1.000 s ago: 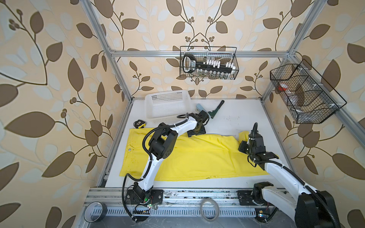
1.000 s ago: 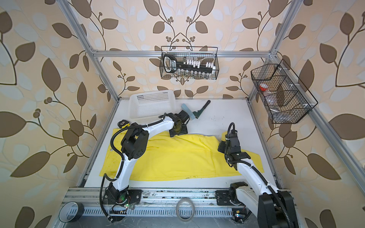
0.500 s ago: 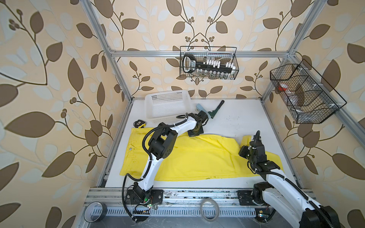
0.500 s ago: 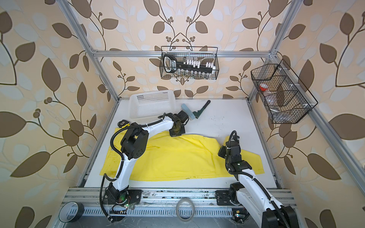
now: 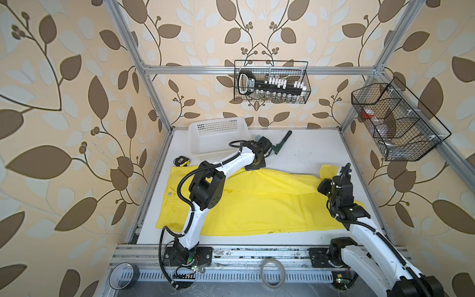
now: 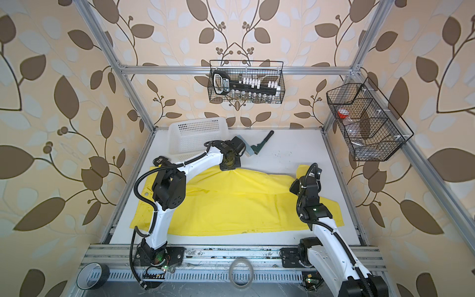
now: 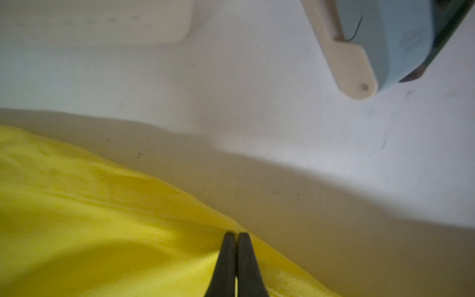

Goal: Fold and stack the trousers
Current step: Smooth out the trousers at the center of the table.

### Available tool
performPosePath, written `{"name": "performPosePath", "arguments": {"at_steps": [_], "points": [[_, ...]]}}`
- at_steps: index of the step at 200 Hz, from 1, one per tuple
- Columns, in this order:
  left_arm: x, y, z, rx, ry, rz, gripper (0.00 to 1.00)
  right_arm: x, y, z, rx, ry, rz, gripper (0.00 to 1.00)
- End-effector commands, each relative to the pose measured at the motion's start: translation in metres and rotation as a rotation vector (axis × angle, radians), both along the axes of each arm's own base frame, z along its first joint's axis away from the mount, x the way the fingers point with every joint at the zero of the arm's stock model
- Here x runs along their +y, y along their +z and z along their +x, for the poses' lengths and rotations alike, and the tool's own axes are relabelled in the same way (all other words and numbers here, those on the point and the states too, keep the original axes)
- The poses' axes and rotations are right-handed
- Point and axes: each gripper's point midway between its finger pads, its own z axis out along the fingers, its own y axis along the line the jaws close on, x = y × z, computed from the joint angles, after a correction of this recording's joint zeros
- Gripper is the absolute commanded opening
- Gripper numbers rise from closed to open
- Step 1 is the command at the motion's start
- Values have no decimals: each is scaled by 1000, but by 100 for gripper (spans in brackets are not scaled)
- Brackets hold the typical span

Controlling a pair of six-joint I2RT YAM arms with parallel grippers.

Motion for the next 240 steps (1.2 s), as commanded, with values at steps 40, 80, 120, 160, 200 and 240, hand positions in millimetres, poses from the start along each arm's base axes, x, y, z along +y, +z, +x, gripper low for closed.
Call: {"name": "performPosePath", "arguments": {"at_steps": [40,80,120,160,200,240], "points": [[27,37,48,-157,85,28,0,-24,6,55,73,-102,-95,11],[21,19,64,-165,74,25,0,-30,-20,75,201,-105,-88,29],[14,3,77,-172,72,22,0,-33,-58,102,320,-28,-47,41],[25,8,84,-231,122,96,0,-52,-32,97,307,-11,-28,67],[22,14,86,-261,117,138,0,-97,-23,47,279,-155,105,68],[25,16,85,-268,117,169,0,-81,-68,24,427,-99,158,58]]}}
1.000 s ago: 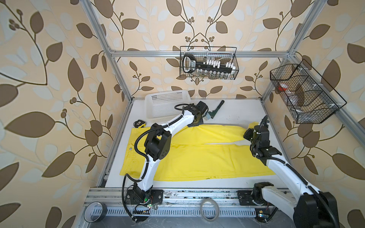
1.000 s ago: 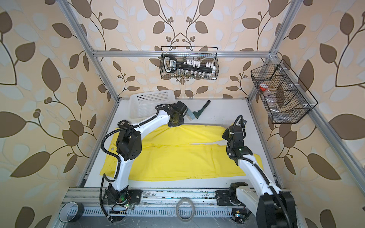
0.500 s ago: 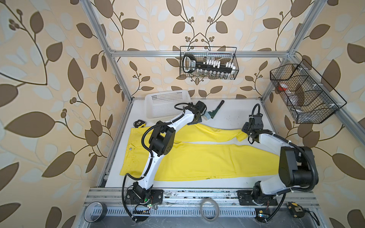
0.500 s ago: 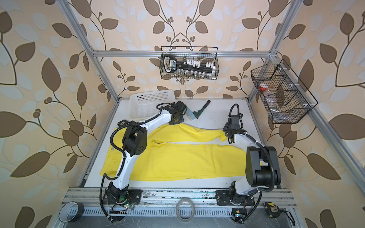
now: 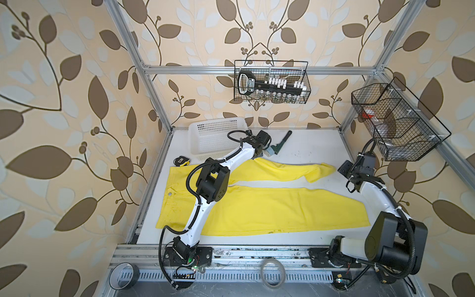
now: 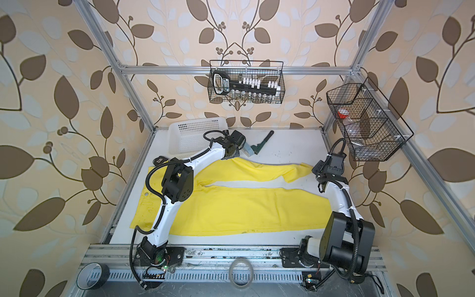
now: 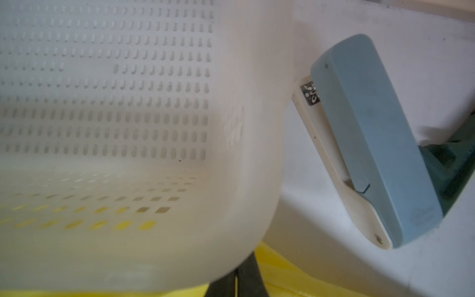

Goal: Fold and stack the trousers
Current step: Smooth out the trousers at the center of the table.

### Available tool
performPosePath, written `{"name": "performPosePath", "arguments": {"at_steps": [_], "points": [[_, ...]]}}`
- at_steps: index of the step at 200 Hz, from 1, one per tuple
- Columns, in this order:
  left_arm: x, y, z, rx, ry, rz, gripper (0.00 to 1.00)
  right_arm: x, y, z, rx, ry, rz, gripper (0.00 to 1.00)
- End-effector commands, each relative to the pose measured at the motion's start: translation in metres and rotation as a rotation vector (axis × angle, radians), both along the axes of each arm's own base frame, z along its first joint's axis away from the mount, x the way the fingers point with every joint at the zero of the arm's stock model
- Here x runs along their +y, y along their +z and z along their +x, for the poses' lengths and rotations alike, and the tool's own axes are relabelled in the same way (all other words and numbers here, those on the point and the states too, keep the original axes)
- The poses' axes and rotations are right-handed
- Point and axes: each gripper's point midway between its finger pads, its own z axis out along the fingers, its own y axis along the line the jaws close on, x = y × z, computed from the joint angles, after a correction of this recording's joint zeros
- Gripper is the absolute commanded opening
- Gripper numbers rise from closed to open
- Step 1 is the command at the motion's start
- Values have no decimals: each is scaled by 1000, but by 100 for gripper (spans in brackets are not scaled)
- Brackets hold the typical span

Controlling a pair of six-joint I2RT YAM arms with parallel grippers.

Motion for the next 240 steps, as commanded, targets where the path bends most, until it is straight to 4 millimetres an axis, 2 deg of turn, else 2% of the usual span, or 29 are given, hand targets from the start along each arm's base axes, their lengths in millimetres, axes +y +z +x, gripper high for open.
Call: {"name": "performPosePath", "arguments": {"at_steps": [1,36,59,82,114,117,134,157,180,202,240], "points": [[3,19,4,-52,10,45,0,37,-50,-17,155,101,106,58],[1,21,1,-48,-1,46,0,63,-81,-6,244,168,97,51],[1,20,0,-41,-9,42,0,73,-90,9,268,191,69,51],[1,22,-2,-42,-16,45,0,81,-90,27,265,203,37,54],[0,26,-2,-48,-25,38,0,84,-84,46,288,221,-48,58],[3,17,-6,-25,-25,52,0,84,-82,47,286,222,-55,58],[4,13,-8,-16,-29,58,0,85,-77,52,283,224,-81,58],[3,12,-9,-12,-33,55,0,87,-88,56,330,239,-63,58],[3,9,-10,-5,-38,56,0,85,-90,63,372,249,-96,59],[4,10,-11,-4,-39,57,0,85,-101,61,414,269,-76,58],[3,6,-11,3,-45,58,0,73,-112,59,498,266,-130,56]]}}
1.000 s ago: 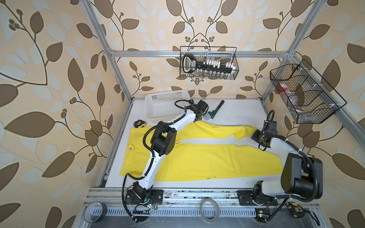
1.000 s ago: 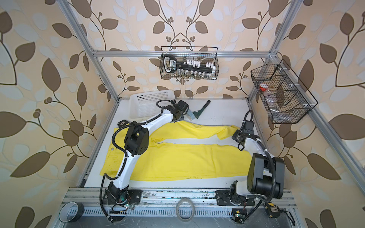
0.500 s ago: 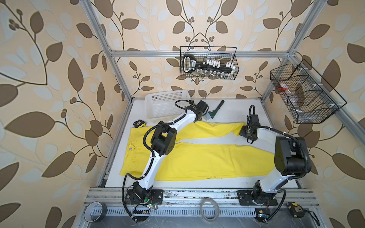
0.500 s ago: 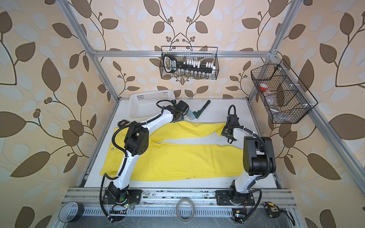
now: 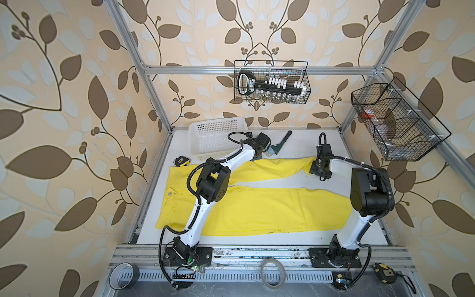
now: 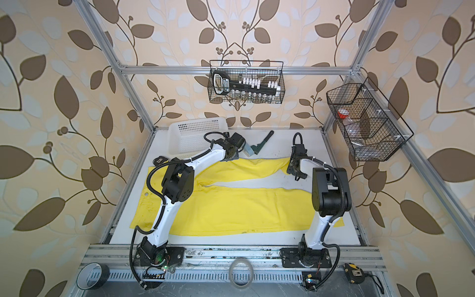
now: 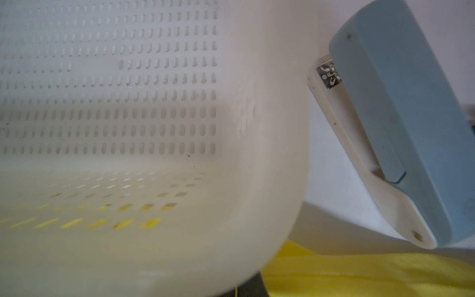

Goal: Fold and stack the trousers
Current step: Smooth out the trousers at the center of the table.

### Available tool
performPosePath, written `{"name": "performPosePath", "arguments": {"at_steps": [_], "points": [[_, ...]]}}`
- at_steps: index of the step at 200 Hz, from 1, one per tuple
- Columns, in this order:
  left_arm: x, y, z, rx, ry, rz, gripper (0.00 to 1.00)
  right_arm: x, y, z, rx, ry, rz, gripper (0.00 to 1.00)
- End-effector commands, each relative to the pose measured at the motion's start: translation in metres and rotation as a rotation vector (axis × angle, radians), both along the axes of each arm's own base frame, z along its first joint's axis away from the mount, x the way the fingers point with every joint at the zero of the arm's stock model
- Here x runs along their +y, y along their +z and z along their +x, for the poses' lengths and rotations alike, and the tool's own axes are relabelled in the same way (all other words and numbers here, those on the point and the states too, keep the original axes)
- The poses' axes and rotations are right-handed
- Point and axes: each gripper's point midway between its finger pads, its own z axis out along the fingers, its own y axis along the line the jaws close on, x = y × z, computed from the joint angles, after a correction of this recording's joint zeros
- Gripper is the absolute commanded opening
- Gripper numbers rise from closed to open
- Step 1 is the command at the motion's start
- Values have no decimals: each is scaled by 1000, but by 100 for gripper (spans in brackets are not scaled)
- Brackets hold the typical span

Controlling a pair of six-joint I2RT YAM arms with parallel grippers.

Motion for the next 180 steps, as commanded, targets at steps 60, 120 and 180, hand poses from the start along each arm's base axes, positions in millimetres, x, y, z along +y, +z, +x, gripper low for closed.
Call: {"name": "performPosePath", "arguments": {"at_steps": [60,120,180], "points": [[-2,17,-5,-15,-14,-2,0,-18,-18,-9,87,-23,5,11],[-2,19,-3,-21,-20,4,0,-54,9,-39,1,-143,32,0],[-18,20,-3,-6,-63,-55,0,-76,19,-87,-52,-252,96,0]]}}
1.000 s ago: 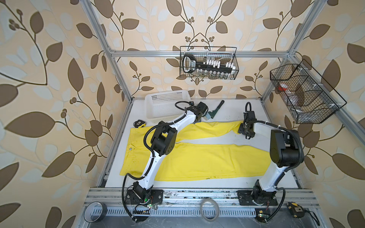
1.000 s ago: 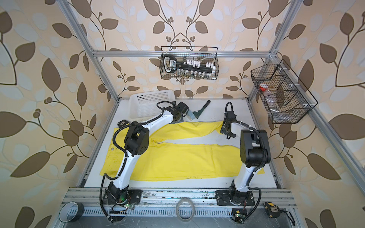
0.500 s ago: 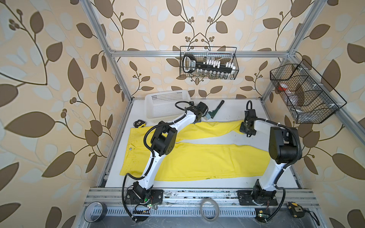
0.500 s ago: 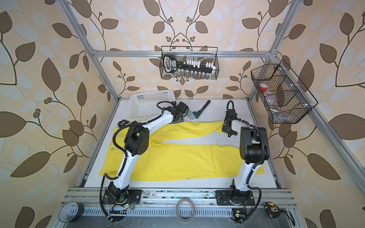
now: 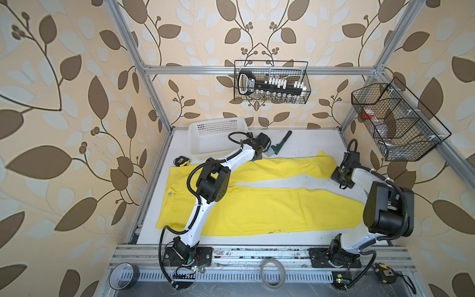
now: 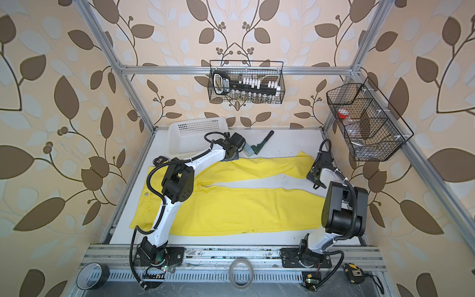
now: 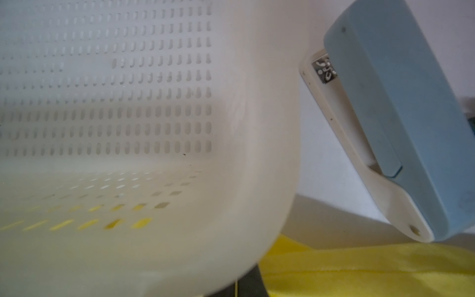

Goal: Fold and stack the trousers
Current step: Smooth out the trousers at the center of the table.

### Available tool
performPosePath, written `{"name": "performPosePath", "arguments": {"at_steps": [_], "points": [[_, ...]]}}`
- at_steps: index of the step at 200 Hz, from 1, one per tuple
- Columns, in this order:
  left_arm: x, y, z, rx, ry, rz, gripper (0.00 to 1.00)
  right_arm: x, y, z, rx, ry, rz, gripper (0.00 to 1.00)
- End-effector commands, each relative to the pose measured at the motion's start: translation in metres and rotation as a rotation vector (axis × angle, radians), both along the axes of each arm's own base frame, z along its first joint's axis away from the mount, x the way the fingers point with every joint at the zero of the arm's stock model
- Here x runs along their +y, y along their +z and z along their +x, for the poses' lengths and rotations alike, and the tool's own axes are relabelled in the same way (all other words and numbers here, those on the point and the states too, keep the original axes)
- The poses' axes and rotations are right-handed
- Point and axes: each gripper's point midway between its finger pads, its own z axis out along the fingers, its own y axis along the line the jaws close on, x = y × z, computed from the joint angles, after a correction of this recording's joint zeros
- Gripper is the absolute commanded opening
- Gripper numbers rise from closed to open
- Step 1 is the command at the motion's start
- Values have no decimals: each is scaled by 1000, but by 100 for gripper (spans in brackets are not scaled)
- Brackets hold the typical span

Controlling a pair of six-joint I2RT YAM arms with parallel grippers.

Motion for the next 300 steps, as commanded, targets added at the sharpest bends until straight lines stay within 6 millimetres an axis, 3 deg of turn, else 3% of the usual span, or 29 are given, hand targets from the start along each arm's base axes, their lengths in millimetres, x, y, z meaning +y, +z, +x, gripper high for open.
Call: {"name": "performPosePath", "arguments": {"at_steps": [1,12,31,50,81,115,143,180,196,245,253,272,300], "points": [[-15,22,-2,-21,-39,-47,0,12,-5,-12,-8,9,56,0],[-17,23,-2,-19,-48,-52,0,24,1,-4,-51,44,95,1],[-17,24,-3,-21,-52,-50,0,46,5,3,-55,87,124,33],[-16,28,-2,-30,-52,-48,0,54,1,7,-60,87,135,51],[-18,28,-2,-29,-58,-54,0,53,-4,20,-58,74,135,60],[-17,27,-3,-26,-60,-48,0,47,-4,42,-57,80,111,61],[-18,26,-3,-23,-63,-52,0,46,-17,46,-1,86,101,62],[-18,27,-3,-22,-65,-46,0,49,-42,35,102,118,72,60],[-16,28,-2,-25,-62,-39,0,46,-45,31,134,126,39,53],[-15,26,-3,-22,-61,-37,0,46,-46,25,130,127,70,5],[-16,26,-3,-19,-62,-39,0,44,-44,24,114,116,82,0],[-17,25,-4,-16,-67,-43,0,35,-31,22,86,97,76,0],[-17,28,-1,-26,-71,-36,0,23,9,14,10,53,24,0]]}}
